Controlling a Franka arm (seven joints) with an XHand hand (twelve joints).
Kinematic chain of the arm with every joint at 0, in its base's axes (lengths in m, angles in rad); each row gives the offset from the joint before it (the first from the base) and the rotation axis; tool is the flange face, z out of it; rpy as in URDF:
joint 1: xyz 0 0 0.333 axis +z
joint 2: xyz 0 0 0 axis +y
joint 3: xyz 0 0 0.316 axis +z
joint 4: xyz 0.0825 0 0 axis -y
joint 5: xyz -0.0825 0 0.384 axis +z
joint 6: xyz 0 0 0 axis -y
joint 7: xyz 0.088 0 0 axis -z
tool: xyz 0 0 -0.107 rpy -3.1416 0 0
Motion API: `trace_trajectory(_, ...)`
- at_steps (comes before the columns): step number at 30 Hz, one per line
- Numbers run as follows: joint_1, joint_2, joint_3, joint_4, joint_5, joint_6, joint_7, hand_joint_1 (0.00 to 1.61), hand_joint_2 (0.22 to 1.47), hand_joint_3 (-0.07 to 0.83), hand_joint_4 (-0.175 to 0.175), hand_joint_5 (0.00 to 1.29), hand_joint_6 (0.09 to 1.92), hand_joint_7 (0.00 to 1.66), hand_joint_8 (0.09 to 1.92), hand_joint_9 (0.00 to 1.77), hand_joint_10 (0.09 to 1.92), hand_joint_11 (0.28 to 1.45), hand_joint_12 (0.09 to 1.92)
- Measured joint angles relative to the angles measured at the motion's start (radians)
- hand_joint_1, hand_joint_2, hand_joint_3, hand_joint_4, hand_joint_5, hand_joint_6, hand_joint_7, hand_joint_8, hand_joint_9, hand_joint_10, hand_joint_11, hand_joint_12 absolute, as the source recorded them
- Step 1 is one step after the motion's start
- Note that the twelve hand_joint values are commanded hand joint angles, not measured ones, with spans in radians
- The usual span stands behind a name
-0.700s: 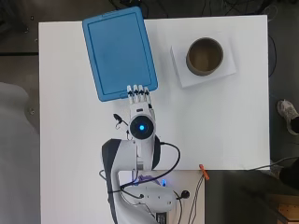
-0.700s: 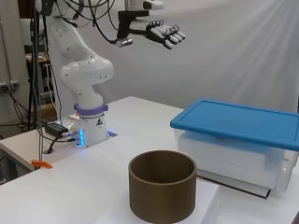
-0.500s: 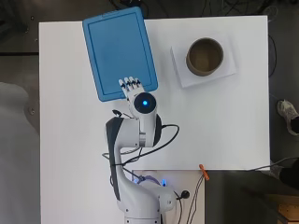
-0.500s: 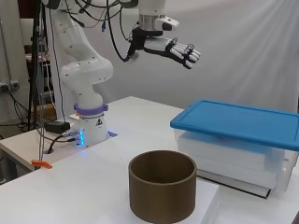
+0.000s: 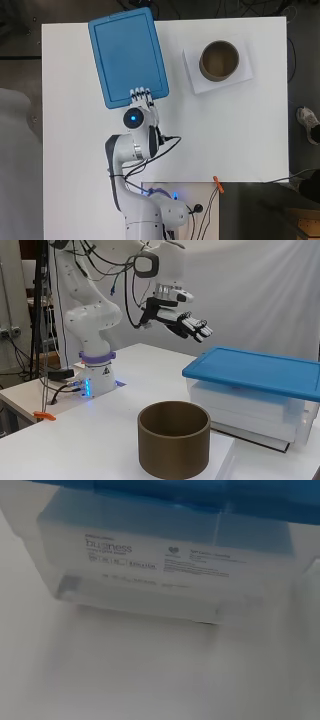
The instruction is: Teleoperate dual arm-hand system to remove items from a box
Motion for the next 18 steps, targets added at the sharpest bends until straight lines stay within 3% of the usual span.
trace_trajectory(7, 0.000, 0.111, 0.069, 0.046, -0.072, 0.031, 0.102, 0.45, 0.90, 0.003, -0.082, 0.11, 0.09, 0.17, 0.09, 0.24, 0.09, 0.38, 0.09)
trace_trajectory(11, 0.000, 0.137, 0.100, 0.053, -0.134, 0.032, 0.173, 0.47, 1.08, 0.034, -0.077, 0.11, 0.09, 0.17, 0.09, 0.25, 0.09, 0.38, 0.09)
trace_trajectory(18, -0.004, 0.147, 0.091, 0.016, -0.156, 0.053, 0.209, 0.34, 0.98, -0.019, -0.072, 0.10, 0.09, 0.22, 0.09, 0.29, 0.09, 0.39, 0.09)
